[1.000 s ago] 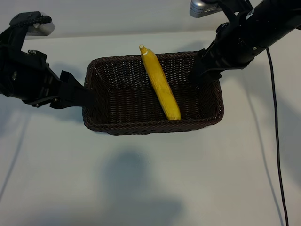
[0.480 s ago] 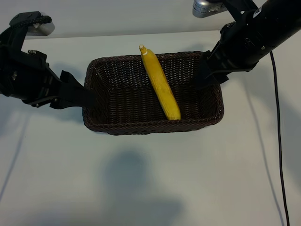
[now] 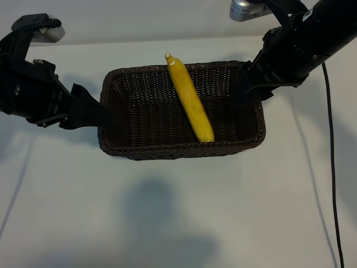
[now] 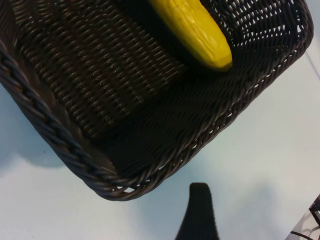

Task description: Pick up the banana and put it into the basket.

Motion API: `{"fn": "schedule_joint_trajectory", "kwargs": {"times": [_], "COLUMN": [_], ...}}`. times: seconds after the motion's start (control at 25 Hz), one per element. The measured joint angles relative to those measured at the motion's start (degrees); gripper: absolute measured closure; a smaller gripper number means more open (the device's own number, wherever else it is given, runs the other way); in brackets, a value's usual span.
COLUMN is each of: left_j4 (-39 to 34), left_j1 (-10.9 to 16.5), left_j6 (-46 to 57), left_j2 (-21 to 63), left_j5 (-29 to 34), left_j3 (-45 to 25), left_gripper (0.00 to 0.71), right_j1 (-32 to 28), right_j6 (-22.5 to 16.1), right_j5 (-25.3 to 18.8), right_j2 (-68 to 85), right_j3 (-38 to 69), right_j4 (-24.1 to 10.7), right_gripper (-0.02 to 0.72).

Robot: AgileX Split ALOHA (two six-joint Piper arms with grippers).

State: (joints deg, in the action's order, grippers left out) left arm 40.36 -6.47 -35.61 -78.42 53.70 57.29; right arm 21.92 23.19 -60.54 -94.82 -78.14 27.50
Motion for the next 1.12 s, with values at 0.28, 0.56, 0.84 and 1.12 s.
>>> {"fn": "schedule_joint_trajectory", "kwargs": {"times": [0.28, 0.56, 0.84, 1.12], "left_j4": [0.0, 0.0, 0.0, 0.0], "left_j1": [0.0, 0.0, 0.0, 0.0], "left_j6": [0.0, 0.0, 0.0, 0.0], "left_j2": [0.0, 0.0, 0.0, 0.0], "left_j5": [0.0, 0.37, 0.46, 0.89], "left_j3": [0.0, 0.0, 0.0, 0.0], "left_gripper": [0.1, 0.1, 0.1, 0.1], "right_j1": [0.0, 0.0, 0.0, 0.0], "right_j6": [0.07, 0.11, -0.63, -1.59], "right_j5": [-1.07, -1.78, -1.82, -1.55], "right_j2": [0.06, 0.3, 1.91, 1.98], "right_j3": [0.0, 0.0, 0.0, 0.0], "right_j4": [1.02, 1.02, -0.65, -0.8], "right_gripper": [0.08, 0.089, 0.095, 0.097]}}
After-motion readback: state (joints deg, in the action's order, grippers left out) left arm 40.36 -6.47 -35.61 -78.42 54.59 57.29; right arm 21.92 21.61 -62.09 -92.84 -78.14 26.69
